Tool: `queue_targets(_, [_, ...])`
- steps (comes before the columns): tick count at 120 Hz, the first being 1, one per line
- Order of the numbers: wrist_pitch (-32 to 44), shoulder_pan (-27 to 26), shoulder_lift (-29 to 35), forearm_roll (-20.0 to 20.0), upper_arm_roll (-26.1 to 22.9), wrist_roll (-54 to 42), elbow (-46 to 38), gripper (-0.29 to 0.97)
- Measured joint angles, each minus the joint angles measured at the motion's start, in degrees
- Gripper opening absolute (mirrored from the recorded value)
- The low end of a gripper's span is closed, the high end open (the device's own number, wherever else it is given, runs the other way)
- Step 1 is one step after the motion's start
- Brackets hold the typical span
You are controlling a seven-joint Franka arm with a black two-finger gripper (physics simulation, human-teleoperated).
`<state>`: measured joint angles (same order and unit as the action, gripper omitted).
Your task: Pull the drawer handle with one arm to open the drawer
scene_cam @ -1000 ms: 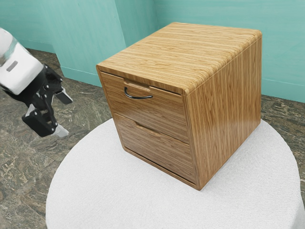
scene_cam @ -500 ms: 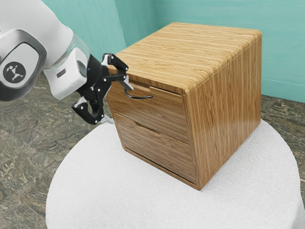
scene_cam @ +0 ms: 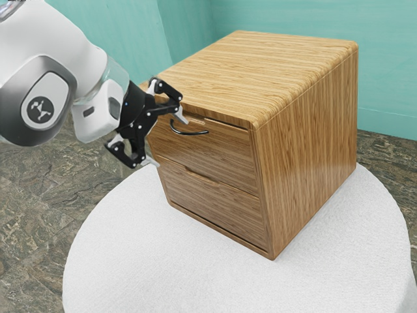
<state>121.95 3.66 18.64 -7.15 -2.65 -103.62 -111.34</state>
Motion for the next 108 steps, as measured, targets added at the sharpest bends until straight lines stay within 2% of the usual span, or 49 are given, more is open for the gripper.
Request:
queue_targets(52, [1.56, 1.29, -3.48, -0.96, 0.09, -5.33, 0.16, 0.69])
queue_targets(108, [2.18, 2.49, -4.1, -1.29, 0.09, -7.9, -0.84, 0.69])
